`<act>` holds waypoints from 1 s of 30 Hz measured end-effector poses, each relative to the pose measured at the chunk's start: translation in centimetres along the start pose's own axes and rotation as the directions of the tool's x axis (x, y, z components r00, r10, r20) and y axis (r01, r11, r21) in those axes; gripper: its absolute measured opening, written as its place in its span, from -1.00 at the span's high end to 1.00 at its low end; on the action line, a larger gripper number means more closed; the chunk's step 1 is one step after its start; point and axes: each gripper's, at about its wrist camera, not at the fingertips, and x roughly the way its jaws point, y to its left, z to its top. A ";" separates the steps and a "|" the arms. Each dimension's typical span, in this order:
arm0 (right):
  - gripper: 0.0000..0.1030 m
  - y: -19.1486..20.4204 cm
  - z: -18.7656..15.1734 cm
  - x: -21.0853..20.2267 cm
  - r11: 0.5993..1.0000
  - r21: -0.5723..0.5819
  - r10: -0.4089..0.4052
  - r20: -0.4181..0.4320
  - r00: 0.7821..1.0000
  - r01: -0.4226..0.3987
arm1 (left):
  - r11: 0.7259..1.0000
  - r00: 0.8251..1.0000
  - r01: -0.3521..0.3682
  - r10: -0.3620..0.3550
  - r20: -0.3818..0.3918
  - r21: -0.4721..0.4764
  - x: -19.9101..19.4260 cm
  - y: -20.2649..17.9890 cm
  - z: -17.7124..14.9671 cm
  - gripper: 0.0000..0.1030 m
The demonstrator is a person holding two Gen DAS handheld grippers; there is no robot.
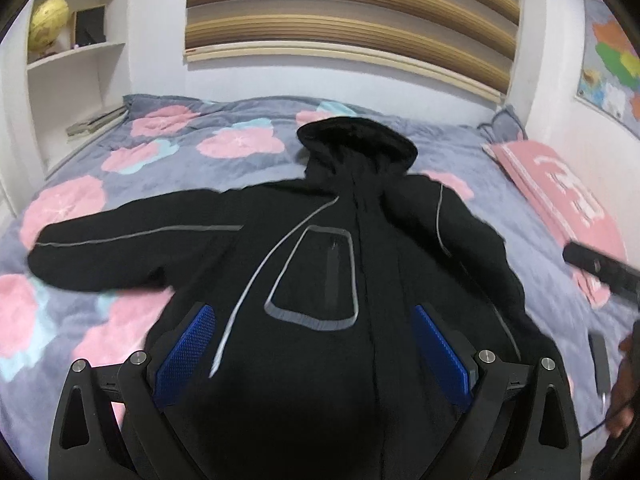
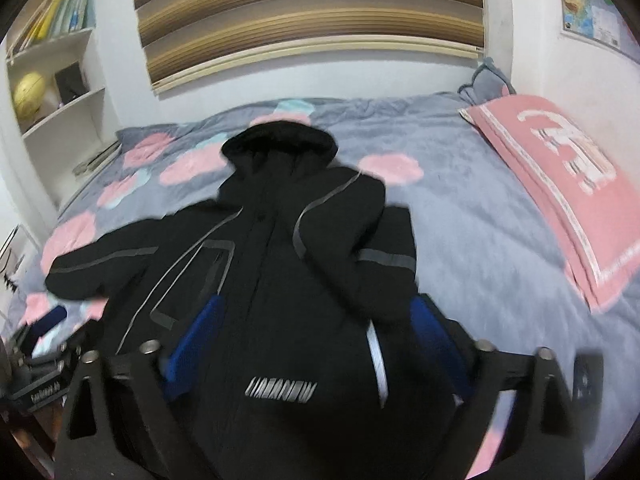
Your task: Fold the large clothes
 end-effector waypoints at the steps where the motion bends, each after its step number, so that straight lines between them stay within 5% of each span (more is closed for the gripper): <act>1: -0.71 -1.0 1.3 1.7 1.000 0.011 -0.003 -0.002 1.000 0.003 | 1.000 1.000 0.014 -0.015 0.021 0.005 1.7 -0.3 0.3 -0.91; 5: -0.37 -4.1 5.1 8.5 0.999 0.032 0.006 -0.036 0.999 -0.005 | 0.999 0.999 0.005 -0.007 0.035 0.042 7.3 -1.7 -0.1 -0.91; 13: -0.38 -8.0 9.1 20.4 0.997 0.069 0.047 -0.108 0.993 -0.040 | 0.995 0.989 0.045 -0.032 -0.141 0.089 15.8 -2.3 -4.6 -0.91; 19: -0.41 -9.9 11.2 27.6 0.988 0.143 0.085 -0.161 0.983 -0.062 | 0.993 0.980 0.118 -0.117 -0.162 -0.007 16.7 -0.7 -5.3 -0.91; 24: -0.44 -10.7 11.9 32.2 0.985 0.174 0.051 -0.210 0.976 -0.014 | 0.993 0.978 0.122 -0.121 -0.168 -0.001 16.8 -0.8 -5.6 -0.91; 30: -0.50 -11.8 11.2 35.8 0.944 0.311 0.197 -0.264 0.944 -0.110 | 0.993 0.979 0.114 -0.110 -0.173 0.018 17.1 -0.9 -5.6 -0.91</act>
